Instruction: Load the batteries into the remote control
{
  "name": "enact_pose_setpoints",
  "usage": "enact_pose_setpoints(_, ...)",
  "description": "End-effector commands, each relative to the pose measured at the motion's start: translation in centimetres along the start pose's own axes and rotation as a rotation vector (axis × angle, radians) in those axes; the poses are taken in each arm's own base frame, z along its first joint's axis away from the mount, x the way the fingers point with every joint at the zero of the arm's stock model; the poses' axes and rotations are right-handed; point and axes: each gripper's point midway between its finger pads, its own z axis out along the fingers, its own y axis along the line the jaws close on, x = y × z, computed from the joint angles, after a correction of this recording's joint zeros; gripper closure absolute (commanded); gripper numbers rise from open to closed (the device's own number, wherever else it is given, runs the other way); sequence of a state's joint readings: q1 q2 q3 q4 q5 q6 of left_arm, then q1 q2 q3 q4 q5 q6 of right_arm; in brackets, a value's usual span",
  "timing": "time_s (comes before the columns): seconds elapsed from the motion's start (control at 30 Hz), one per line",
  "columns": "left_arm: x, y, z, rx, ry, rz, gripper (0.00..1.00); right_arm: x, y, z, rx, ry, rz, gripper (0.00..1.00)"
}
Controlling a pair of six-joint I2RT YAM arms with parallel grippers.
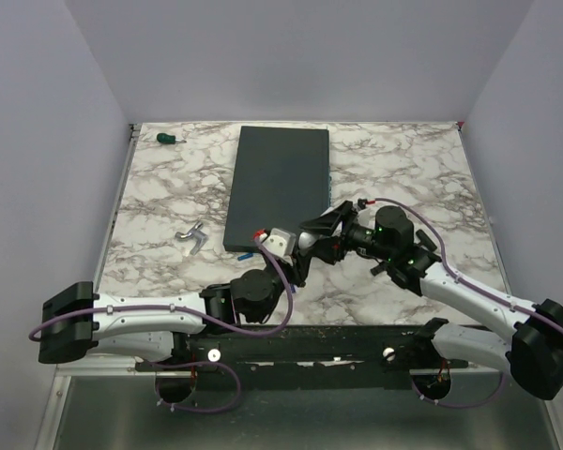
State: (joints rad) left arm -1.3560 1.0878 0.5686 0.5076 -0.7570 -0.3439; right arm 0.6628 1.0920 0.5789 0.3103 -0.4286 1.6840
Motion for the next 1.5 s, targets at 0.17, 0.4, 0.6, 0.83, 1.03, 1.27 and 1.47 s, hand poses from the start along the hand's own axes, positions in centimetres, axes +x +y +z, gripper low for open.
enact_pose_setpoints(0.17, -1.3, 1.2, 0.7, -0.122, -0.033, 0.001, 1.0, 1.3, 2.8, -0.7, -0.064, -0.005, -0.034, 0.35)
enact_pose_setpoints(0.4, -1.1, 1.3, 0.8, -0.127, -0.033, 0.001, 1.0, 1.0, 2.2, -0.6, -0.057, -0.015, -0.019, 0.38)
enact_pose_setpoints(0.6, -0.9, 1.0, 0.6, -0.089, -0.039, -0.001, 1.0, 0.7, 2.0, -0.5, -0.065, -0.029, -0.006, 0.46)
enact_pose_setpoints(0.83, -0.4, 0.4, 0.4, -0.039, -0.024, 0.006, 0.79, 0.4, 1.9, -0.2, -0.077, -0.043, -0.039, 0.82)
enact_pose_setpoints(1.03, 0.3, -0.3, 0.1, 0.017, 0.001, 0.011, 0.41, 0.1, 2.1, 0.0, -0.09, -0.056, -0.08, 0.99)
enact_pose_setpoints(1.27, 1.5, -0.7, -0.9, 0.091, 0.039, -0.019, 0.15, -1.3, 2.1, 0.2, -0.049, -0.139, -0.184, 0.99)
enact_pose_setpoints(1.47, 1.6, -0.5, -2.8, 0.145, 0.072, -0.094, 0.15, -2.8, 1.5, 0.2, 0.012, -0.218, -0.327, 0.99)
